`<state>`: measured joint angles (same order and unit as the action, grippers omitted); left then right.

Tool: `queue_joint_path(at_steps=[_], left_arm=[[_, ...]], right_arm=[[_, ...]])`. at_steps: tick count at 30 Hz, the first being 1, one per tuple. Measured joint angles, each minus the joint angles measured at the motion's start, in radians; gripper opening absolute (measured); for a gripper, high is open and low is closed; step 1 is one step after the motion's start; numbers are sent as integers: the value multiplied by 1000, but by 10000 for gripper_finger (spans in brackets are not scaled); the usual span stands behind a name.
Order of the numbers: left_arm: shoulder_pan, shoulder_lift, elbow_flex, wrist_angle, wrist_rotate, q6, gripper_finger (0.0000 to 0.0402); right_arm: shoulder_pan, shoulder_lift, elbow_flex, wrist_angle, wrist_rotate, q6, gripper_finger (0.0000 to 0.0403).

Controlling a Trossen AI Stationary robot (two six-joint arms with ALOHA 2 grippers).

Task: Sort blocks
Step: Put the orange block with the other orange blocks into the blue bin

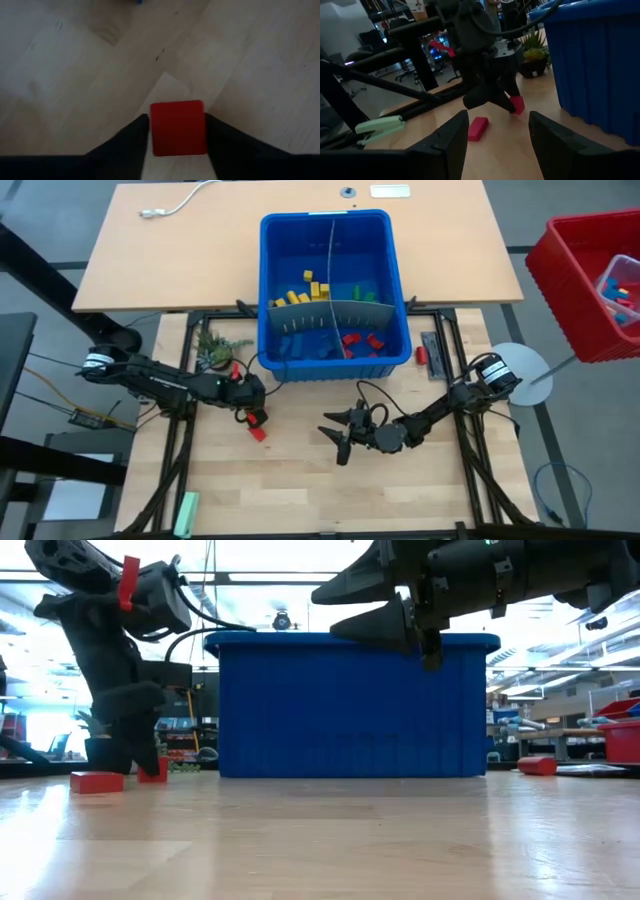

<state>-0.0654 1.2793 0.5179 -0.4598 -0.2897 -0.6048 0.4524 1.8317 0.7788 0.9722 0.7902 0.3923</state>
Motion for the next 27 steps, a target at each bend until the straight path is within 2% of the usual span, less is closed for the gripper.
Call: queue_joint_path(at_steps=[2, 3, 10, 13, 17, 21, 24, 27], left_arm=[[0, -1, 0, -1, 0, 0, 142], [0, -1, 1, -2, -1, 0, 137], [-50, -18, 47, -40, 69, -30, 137], [-110, -28, 108, -84, 76, -29, 137], [-196, -31, 260, -146, 72, -5, 137], [-263, -31, 446, -151, -8, 59, 137], [-274, -31, 570, -135, -146, 161, 137], [-241, -30, 659, -37, -269, 300, 137]], right_arm=[[0, 0, 0, -1, -1, -1, 194], [0, 0, 0, -1, -1, -1, 193], [-1, -1, 0, -2, 0, -1, 186], [-1, -1, 0, -2, -1, 0, 183], [-1, -1, 0, -2, 0, 5, 179], [3, -1, 0, -2, 0, 7, 174], [8, -1, 0, -2, 0, 0, 171], [10, -1, 0, -2, 0, -1, 167]])
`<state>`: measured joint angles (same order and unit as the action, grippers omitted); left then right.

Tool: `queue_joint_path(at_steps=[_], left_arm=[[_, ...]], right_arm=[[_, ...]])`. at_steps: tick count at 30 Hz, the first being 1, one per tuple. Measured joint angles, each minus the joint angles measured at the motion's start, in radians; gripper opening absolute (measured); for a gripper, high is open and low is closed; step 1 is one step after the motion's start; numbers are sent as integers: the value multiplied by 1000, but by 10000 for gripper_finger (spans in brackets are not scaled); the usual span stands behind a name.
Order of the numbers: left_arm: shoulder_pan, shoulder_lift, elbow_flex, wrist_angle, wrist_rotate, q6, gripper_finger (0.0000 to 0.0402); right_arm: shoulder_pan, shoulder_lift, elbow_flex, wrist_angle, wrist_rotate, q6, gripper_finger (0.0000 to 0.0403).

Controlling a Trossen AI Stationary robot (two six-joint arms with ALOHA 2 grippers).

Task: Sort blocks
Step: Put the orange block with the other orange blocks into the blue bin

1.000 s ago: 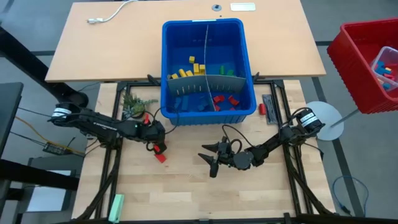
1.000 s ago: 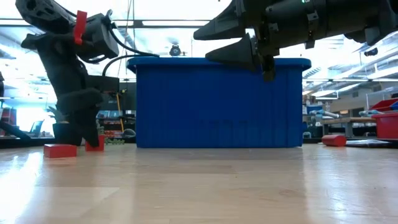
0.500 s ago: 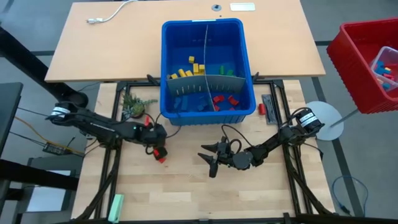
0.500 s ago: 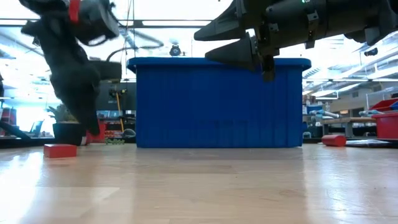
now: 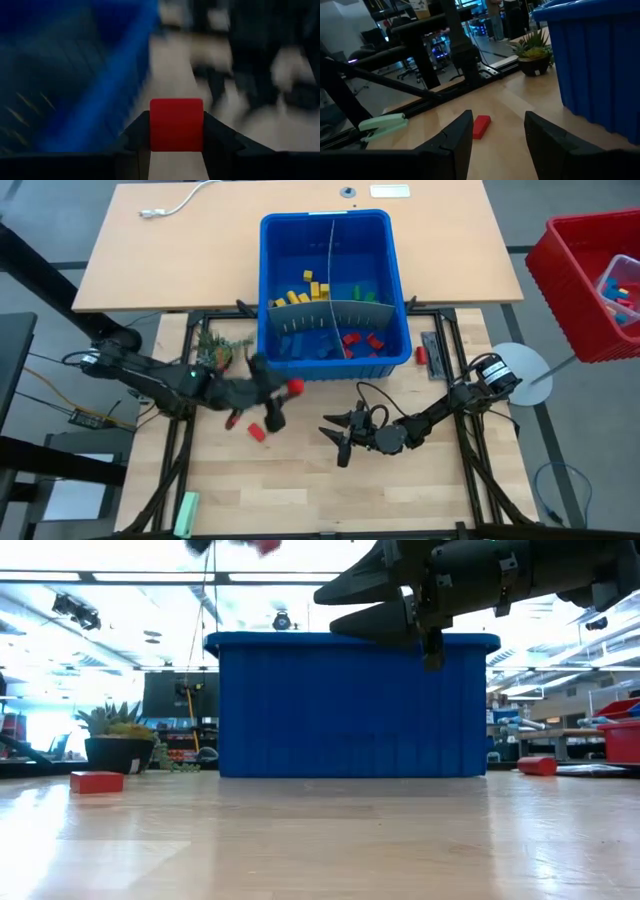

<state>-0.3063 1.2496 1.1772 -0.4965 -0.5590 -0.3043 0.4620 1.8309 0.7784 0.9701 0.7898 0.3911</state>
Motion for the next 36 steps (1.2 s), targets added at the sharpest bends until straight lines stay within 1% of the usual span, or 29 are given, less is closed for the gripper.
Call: queue_joint_path(at_steps=[2, 5, 7, 10, 14, 17, 21, 25, 28, 32, 36], left_arm=[[38, 4, 38, 96, -36, 95, 140], [112, 30, 65, 228, -31, 201, 144], [161, 60, 79, 289, -6, 259, 144], [236, 129, 116, 362, 56, 308, 145], [318, 254, 180, 423, 55, 379, 145], [375, 351, 248, 434, 76, 405, 146], [437, 470, 332, 427, 168, 386, 147], [468, 563, 399, 403, 189, 390, 159], [480, 597, 435, 378, 195, 405, 191], [483, 602, 470, 345, 196, 406, 235], [477, 583, 541, 195, 196, 405, 260]], right_arm=[[0, 0, 0, 0, 0, 0, 165], [0, 0, 0, 0, 0, 0, 164], [0, 0, 0, 0, 0, 1, 164], [0, 0, 0, 0, 0, 1, 164], [0, 0, 0, 0, 0, 0, 159], [0, 0, 0, -2, 0, 1, 157], [0, 0, 0, -9, 0, 6, 154], [2, 0, 0, -22, -1, 9, 153], [2, 0, 0, -25, -3, 21, 153], [3, 0, 0, -30, -8, 24, 151], [3, 0, 0, -33, -8, 24, 148]])
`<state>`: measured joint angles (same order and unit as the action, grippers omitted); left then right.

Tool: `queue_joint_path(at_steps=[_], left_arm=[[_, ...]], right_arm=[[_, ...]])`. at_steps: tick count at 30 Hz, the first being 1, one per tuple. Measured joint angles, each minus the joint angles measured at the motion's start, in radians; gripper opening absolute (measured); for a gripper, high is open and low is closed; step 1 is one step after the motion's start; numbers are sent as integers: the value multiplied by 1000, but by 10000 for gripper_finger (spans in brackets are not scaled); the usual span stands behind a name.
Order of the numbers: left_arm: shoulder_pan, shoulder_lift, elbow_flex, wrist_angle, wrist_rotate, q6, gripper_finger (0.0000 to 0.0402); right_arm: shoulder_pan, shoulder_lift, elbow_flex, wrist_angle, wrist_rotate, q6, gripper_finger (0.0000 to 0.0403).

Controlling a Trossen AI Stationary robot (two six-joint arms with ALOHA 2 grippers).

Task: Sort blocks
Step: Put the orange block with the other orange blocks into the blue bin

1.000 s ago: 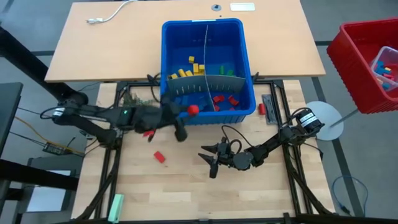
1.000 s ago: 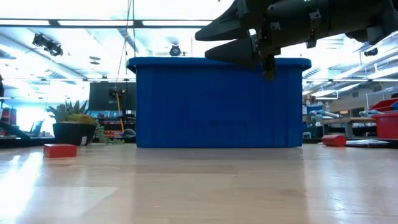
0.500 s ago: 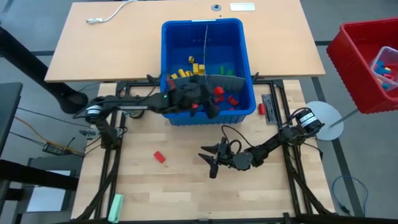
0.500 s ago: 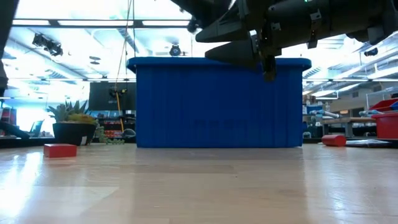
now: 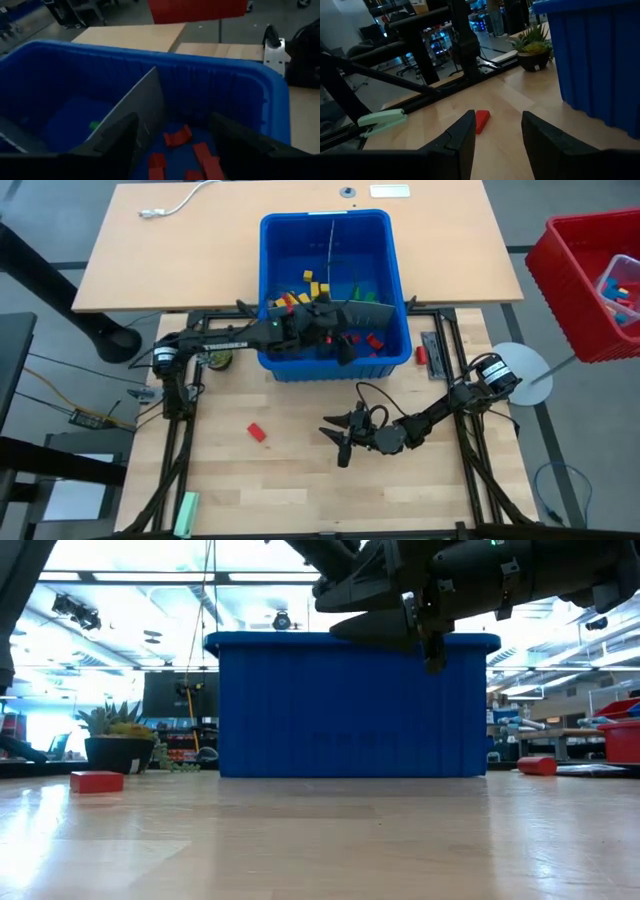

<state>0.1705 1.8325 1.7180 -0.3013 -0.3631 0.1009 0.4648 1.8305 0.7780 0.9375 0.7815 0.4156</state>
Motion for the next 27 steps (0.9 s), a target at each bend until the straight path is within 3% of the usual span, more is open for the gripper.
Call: queue_joint_path(at_steps=[2, 7, 15, 19, 27], left_arm=[[-13, -12, 33, -114, -7, 0, 263], [-64, -92, 43, -216, 16, -4, 256], [-146, -314, 43, -397, 6, -8, 243], [-203, -404, 43, -574, 17, -67, 242], [-376, -430, 39, -892, 35, -181, 242]], right_arm=[[0, 0, 0, 0, 0, 0, 148], [1, 0, 0, 0, 0, 2, 146], [8, 0, 0, -6, 1, 3, 142], [9, 0, 0, -6, 1, 2, 138], [7, 0, 0, -2, 1, 6, 138]])
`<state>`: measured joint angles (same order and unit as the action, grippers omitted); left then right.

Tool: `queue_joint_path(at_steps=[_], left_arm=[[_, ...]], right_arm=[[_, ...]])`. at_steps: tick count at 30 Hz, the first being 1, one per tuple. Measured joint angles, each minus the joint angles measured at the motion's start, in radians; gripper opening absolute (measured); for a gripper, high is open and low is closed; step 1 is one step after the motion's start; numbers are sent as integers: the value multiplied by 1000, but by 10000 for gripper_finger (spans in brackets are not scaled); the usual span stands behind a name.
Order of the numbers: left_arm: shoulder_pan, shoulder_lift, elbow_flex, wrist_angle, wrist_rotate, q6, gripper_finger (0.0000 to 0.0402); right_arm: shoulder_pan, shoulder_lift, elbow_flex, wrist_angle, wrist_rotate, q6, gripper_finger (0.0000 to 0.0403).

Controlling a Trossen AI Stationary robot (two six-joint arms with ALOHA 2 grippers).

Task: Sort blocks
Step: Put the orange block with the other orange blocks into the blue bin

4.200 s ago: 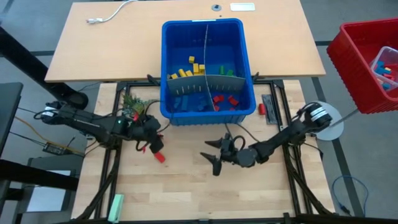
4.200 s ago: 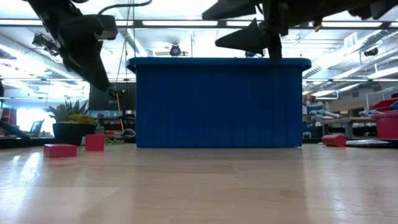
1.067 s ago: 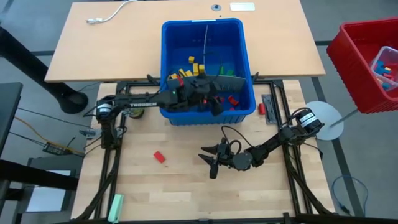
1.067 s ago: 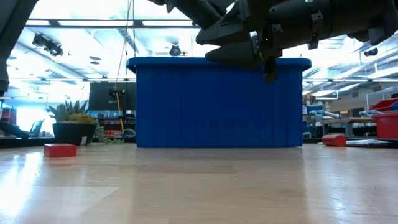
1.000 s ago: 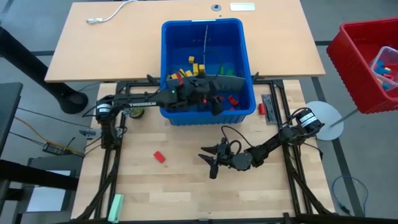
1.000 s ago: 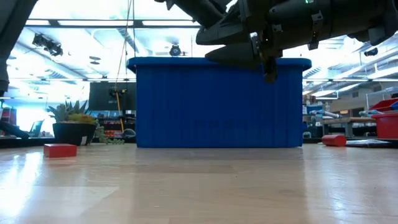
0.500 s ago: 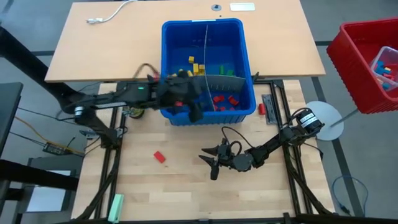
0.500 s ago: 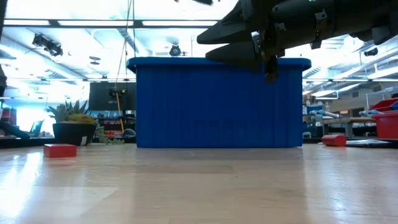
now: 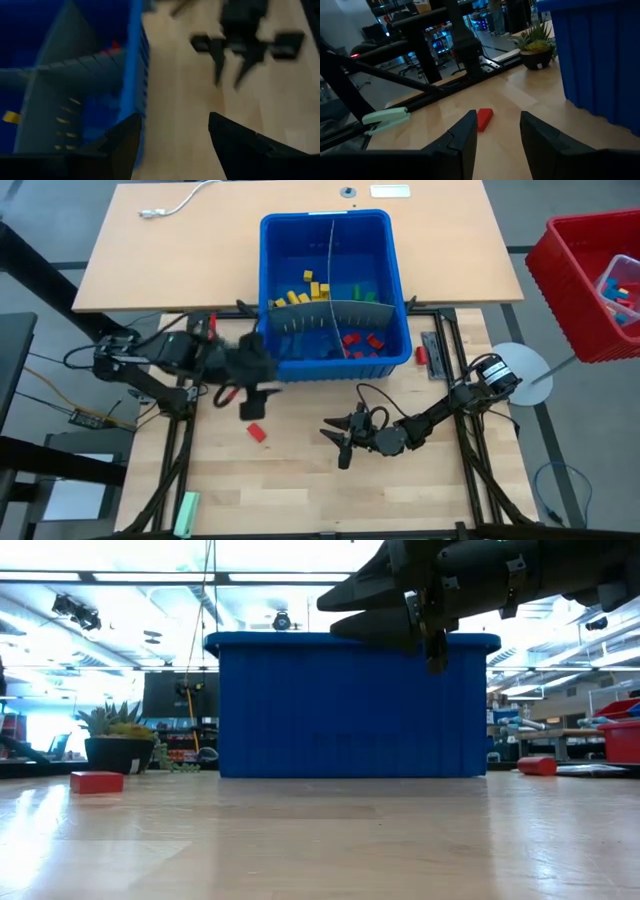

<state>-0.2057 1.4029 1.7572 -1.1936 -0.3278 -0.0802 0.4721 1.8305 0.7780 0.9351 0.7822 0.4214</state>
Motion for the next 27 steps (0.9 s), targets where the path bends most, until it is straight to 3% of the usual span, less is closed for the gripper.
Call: queue_joint_path(at_steps=[10, 16, 27], left_arm=[[-108, 2, -205, -66, 13, -93, 242], [-145, 2, -400, -58, 114, -108, 241], [-154, 3, -745, 89, 161, -20, 227]], right_arm=[[-4, 0, 0, 4, 0, -4, 132], [-3, 0, 0, 4, 0, -4, 134], [-3, 0, 0, 5, 0, -3, 134]])
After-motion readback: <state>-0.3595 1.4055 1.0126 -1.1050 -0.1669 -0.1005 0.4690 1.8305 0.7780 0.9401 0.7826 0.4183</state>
